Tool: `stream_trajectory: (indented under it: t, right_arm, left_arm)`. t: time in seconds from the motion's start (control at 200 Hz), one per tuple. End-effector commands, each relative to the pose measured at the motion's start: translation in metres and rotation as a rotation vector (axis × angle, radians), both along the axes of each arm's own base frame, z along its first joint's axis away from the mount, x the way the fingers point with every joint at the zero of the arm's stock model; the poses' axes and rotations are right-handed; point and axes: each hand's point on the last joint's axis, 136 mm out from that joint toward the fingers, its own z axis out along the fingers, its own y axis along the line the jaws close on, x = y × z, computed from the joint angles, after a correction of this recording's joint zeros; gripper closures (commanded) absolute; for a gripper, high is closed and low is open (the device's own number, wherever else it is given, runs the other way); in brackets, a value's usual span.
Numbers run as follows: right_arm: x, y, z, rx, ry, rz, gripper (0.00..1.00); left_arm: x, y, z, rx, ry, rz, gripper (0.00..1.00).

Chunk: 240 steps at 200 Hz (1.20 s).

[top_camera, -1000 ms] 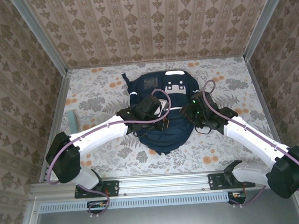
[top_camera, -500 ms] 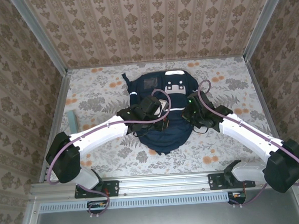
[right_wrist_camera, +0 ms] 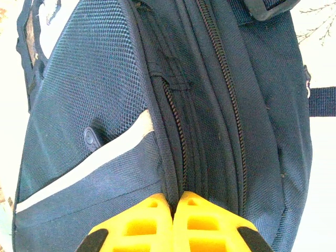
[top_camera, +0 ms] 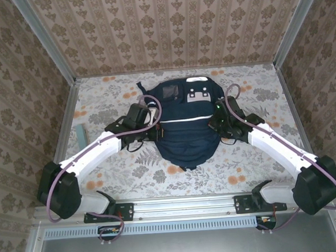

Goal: Pack the student bag

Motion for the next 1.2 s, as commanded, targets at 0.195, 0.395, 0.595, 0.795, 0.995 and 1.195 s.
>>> stream_trajectory:
  t: [0.195, 0.395, 0.595, 0.795, 0.995, 1.195]
  right_arm:
    - [0.023, -0.041, -0.007, -0.155, 0.017, -0.018, 1.0]
    - [0.028, -0.044, -0.001, -0.158, -0.001, 0.015, 1.0]
    - [0.018, -0.022, 0.014, -0.05, -0.028, 0.084, 0.45]
    - [-0.014, -0.004, 0.024, 0.114, 0.01, 0.0, 0.36]
    - [-0.025, 0.013, 0.025, 0.242, 0.007, -0.065, 0.35]
    - [-0.013, 0.028, 0.027, 0.281, 0.001, -0.054, 0.4]
  left_arm:
    - [0.063, 0.027, -0.005, 0.032, -0.087, 0.007, 1.0]
    - [0.074, 0.005, 0.006, -0.019, -0.131, -0.117, 1.0]
    - [0.046, -0.037, 0.026, -0.064, -0.191, -0.287, 1.0]
    - [0.014, -0.074, 0.044, -0.09, -0.234, -0.405, 1.0]
    - [-0.009, -0.098, 0.059, -0.12, -0.263, -0.482, 1.0]
    - [-0.017, -0.105, 0.057, -0.117, -0.254, -0.505, 1.0]
